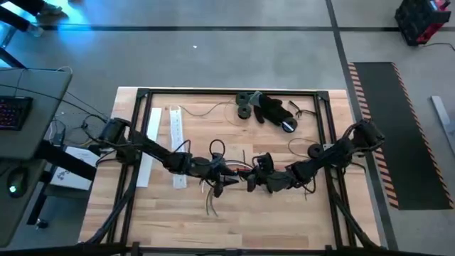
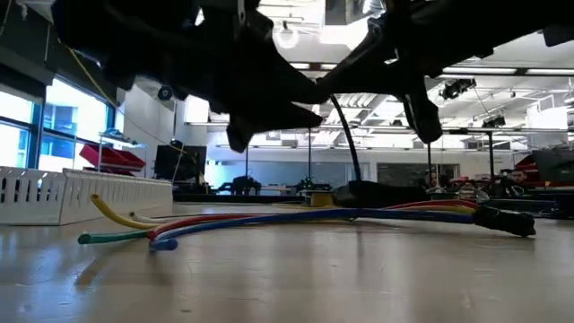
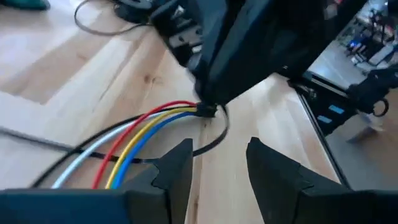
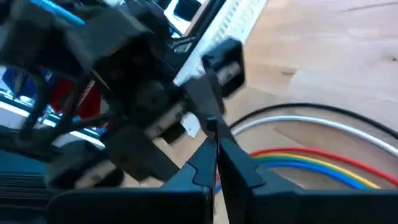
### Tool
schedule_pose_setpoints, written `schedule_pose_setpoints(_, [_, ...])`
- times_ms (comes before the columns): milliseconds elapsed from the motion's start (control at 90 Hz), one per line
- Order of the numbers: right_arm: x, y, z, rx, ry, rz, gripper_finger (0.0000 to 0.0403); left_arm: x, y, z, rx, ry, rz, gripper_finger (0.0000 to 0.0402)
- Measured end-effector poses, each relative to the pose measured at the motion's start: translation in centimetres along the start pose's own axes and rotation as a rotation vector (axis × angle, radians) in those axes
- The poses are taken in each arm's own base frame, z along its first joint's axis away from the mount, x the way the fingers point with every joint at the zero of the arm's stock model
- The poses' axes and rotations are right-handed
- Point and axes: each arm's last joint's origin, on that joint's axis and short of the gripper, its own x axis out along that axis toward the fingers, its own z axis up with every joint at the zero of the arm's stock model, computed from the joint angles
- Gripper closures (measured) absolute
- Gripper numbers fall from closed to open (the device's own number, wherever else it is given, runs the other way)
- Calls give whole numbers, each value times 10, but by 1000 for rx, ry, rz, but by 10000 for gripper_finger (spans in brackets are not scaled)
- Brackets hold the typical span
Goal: Ziptie cables
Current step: Wrap the cables together using a black zip tie
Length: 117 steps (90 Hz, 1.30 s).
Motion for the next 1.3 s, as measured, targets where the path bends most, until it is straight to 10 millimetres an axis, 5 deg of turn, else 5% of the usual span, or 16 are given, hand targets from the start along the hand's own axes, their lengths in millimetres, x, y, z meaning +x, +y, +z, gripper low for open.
schedule_pose_setpoints(311, [-1,0,1,-9,-13,-6,403,9,-5,6,-17,-37,-8,255])
schedule_pose_setpoints(678, [-1,0,1,-5,-37,-18,403,10,3,10,-73,-52,20,390])
schedule_pose_setpoints(933, [-2,-1,1,-21,-21,-26,400,10,6,11,-71,-36,8,400])
schedule_pose_setpoints(1300, [-32,-5,46,-102,125,-155,278,14,5,8,-43,77,21,401])
